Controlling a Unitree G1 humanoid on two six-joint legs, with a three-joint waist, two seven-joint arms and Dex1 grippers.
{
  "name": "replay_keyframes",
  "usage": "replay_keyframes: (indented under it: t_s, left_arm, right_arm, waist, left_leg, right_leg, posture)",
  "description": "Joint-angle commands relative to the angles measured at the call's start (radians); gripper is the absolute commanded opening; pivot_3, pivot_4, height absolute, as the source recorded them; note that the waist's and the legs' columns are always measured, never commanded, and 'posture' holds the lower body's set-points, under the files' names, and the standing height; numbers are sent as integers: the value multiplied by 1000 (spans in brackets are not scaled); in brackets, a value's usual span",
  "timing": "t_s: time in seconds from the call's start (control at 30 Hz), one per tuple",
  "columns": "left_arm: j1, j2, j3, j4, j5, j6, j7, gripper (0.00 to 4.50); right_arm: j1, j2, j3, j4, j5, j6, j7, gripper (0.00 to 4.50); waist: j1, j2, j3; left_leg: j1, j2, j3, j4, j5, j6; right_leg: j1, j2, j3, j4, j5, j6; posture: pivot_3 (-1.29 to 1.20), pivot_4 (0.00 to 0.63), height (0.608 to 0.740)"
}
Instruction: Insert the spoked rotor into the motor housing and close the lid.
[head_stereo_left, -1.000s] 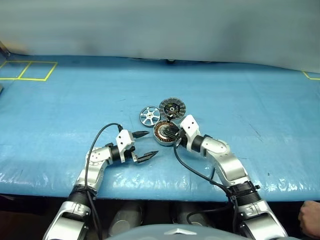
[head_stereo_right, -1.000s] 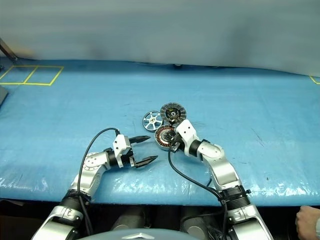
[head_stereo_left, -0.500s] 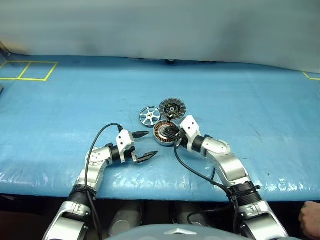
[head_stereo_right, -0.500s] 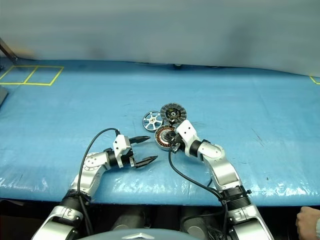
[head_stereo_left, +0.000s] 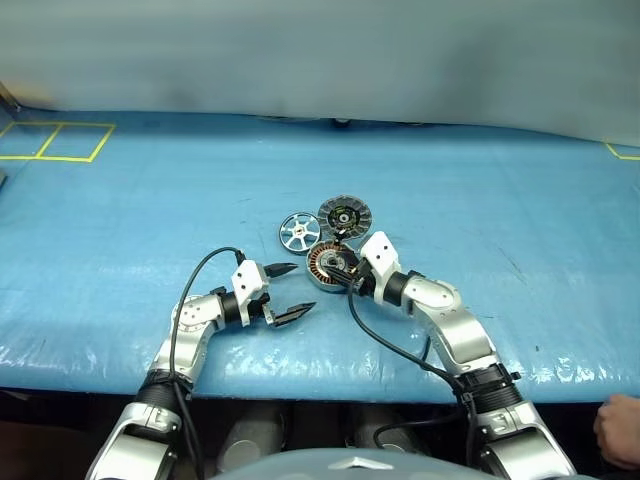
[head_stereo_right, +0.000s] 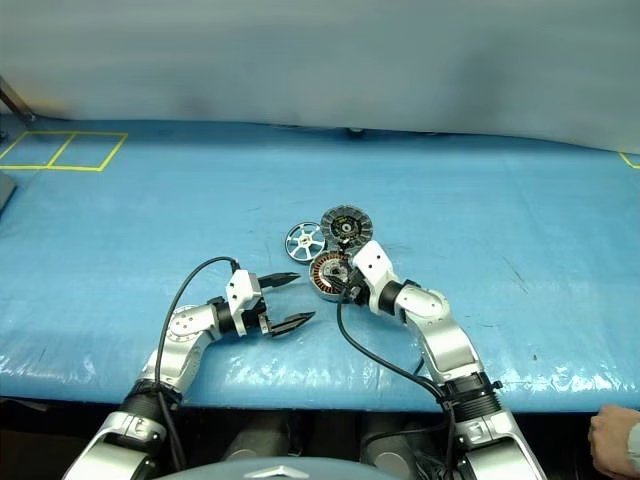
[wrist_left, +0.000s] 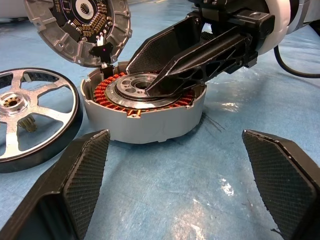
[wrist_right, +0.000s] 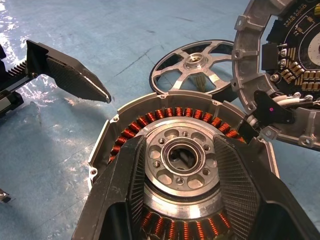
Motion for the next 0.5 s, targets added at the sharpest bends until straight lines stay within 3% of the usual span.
replay_keyframes:
  t_s: [0.03,0.13,0.23,0.3,0.5]
  left_arm:
    - [-2,2,3,-10,0,-20,4,4500]
    - [-1,2,3,-12,0,-20,6,4500]
    - [-4,0,11,-10,9,-26,35,4500]
    - [-14,-8,23,-6,9,-24,67,4500]
    - [-77,-14,54,6,4,26,144,4500]
  right_arm:
    - [0,13,-20,-21,23,-14,-1,2227]
    - [-1,20,-27,-25,28,-18,-2,2227]
    - [3,25,-37,-45,39,-19,-6,1629]
    - [13,24,-43,-72,42,-18,-10,981]
    - [100,5,-63,-227,75,15,-17,981]
  waist:
    - [0,0,0]
    - [0,0,0]
    - [0,0,0]
    - [1,0,0]
    - [3,0,0]
  left_leg:
    - [0,0,0,0,0,0]
    - [0,0,0,0,0,0]
    - [0,0,0,0,0,0]
    - [0,0,0,0,0,0]
    - [-1,0,0,0,0,0]
  right_leg:
    - [0,0,0,0,0,0]
    - [0,0,0,0,0,0]
    - [0,0,0,0,0,0]
    - [0,0,0,0,0,0]
    - [0,0,0,0,0,0]
  posture:
    - [0,150,740]
    - [0,150,740]
    - [0,150,740]
    - [0,150,740]
    - [0,150,740]
